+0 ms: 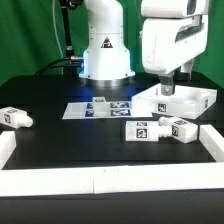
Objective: Assemble one leg
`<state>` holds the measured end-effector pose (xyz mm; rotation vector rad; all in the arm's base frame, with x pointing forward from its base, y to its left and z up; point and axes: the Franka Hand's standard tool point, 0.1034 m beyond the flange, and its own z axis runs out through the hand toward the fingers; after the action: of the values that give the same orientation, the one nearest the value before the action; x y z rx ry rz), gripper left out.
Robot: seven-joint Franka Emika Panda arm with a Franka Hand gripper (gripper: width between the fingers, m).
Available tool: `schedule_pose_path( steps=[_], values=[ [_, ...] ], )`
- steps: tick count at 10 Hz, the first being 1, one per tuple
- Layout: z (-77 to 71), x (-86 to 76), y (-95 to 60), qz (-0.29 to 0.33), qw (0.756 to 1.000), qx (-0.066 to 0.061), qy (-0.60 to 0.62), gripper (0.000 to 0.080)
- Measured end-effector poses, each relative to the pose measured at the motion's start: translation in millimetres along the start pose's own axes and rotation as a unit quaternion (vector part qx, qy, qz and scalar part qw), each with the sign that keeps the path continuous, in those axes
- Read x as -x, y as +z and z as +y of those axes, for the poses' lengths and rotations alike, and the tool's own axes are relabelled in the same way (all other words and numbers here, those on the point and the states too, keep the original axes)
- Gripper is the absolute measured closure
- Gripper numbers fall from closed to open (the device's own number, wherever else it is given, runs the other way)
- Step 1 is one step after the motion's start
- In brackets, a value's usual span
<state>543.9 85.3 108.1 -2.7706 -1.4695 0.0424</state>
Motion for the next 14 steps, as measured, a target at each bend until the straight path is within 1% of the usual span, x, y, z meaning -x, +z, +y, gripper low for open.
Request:
schedule_pose_path(
  steps=[1, 6, 7, 8, 9, 10, 11, 12, 13, 14],
  values=[
    [0.3, 0.1, -0.2, -0.001, 1.0, 0.003, -0.009, 0.015],
    [0.2, 0.5, 0.6, -0.002, 1.0, 0.002, -0.008, 0.015],
    [-0.6, 2.3, 4.8, 0.003, 1.0, 0.004, 0.008, 0.015],
    [-1.1, 9.2, 13.4, 0.008, 1.0, 0.009, 0.006, 0.015],
    [3.9, 23.0, 20.0, 0.009, 1.0, 0.01, -0.026, 0.015],
    [5.0, 30.5, 24.5, 0.009, 0.998, 0.014, -0.057, 0.015],
    [1.1, 33.2, 31.2, 0.015, 0.996, 0.02, -0.087, 0.015],
    [-0.2, 37.2, 40.2, 0.017, 0.994, 0.019, -0.111, 0.015],
    [0.8, 41.5, 46.3, 0.014, 0.994, 0.014, -0.111, 0.015],
    [1.0, 39.8, 44.1, 0.015, 0.994, 0.016, -0.11, 0.015]
  ],
)
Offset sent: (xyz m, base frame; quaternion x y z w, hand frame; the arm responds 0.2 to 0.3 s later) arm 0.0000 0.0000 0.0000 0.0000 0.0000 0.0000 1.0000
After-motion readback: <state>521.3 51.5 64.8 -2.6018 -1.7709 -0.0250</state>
